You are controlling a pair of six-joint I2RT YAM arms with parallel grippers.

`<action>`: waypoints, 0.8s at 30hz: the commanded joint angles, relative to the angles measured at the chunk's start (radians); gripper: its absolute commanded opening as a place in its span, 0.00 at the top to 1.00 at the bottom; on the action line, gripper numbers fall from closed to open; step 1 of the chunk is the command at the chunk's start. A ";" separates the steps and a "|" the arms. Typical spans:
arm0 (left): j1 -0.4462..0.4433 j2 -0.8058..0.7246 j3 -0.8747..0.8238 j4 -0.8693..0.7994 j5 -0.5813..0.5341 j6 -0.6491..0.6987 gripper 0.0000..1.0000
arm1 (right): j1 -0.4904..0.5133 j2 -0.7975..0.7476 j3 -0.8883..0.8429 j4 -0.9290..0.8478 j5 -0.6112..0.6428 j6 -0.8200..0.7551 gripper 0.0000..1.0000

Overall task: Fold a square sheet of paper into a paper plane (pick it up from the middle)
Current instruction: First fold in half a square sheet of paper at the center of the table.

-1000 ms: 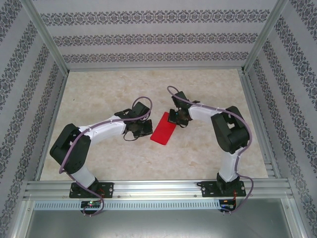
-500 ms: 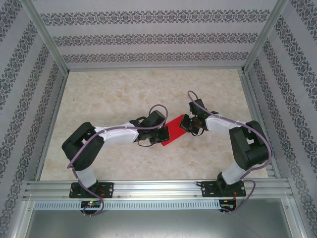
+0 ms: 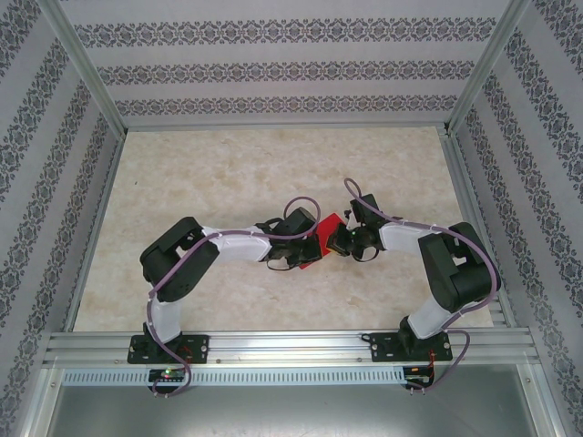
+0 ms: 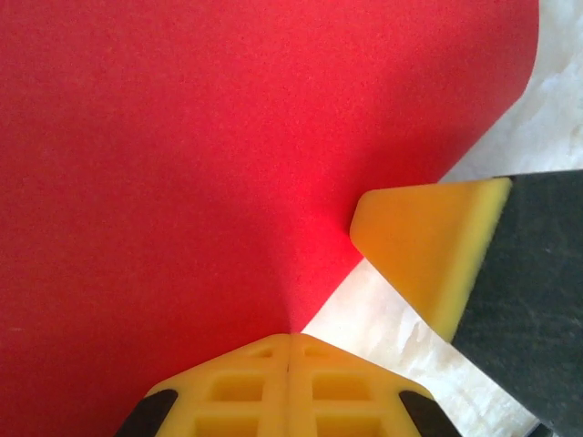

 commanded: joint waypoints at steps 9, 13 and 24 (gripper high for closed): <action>-0.020 0.022 0.043 0.028 -0.015 0.001 1.00 | -0.008 -0.003 -0.035 0.068 -0.044 -0.030 1.00; -0.020 0.033 0.038 0.015 -0.019 0.002 1.00 | -0.011 0.012 -0.037 0.064 -0.043 -0.035 1.00; -0.020 0.043 0.046 -0.093 -0.038 0.007 1.00 | -0.019 0.002 -0.038 0.074 -0.073 -0.034 1.00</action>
